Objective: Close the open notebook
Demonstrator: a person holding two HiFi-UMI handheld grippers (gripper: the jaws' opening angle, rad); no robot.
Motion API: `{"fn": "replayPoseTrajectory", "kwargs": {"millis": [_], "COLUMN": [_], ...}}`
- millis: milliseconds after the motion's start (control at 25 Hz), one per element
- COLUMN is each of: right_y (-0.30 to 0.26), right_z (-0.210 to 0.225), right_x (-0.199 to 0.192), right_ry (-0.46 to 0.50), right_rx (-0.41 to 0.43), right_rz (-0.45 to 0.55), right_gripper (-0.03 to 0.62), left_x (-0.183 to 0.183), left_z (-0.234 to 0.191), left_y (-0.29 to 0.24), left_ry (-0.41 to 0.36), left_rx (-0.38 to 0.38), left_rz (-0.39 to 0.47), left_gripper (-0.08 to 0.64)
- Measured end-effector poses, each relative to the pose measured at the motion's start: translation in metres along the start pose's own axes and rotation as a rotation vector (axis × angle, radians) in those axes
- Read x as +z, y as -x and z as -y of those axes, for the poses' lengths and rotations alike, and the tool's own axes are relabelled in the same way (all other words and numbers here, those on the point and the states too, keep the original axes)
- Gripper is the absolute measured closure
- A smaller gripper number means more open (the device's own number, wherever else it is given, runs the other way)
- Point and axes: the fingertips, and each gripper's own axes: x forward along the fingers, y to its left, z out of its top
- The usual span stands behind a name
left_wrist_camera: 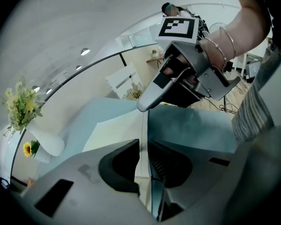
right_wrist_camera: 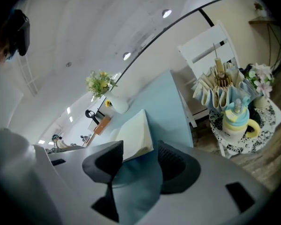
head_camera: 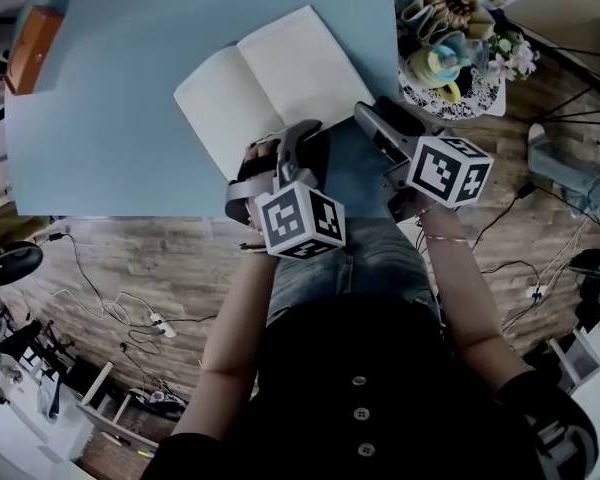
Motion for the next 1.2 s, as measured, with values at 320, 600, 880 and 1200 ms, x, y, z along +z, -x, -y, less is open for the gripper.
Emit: {"fn": "replayPoseTrajectory", "kwargs": {"millis": [320,600,880,1200], "right_y": [-0.010,-0.016,-0.023,-0.017], "right_z": [-0.006,-0.001,-0.004,-0.012], "right_x": [0.010,0.011,0.021,0.025], "right_ry": [-0.112,-0.158,-0.129,-0.087], "right_rx": [0.043,0.057,0.062,0.101], "right_rz": [0.024,-0.002,-0.010,-0.012], "right_gripper": [0.374,0.391,0.473,0.523], "left_x": [0.003,0.007,0.006,-0.001], "left_z": [-0.003,-0.006,-0.004,0.002], "left_y": [0.003,0.005,0.004,-0.001], "left_ry": [0.042,0.081,0.092,0.106], "left_rx": [0.005,0.008,-0.006,-0.044], "left_rz": [0.032,0.067,0.073,0.054], "left_gripper": [0.499,0.501,0.500,0.500]}}
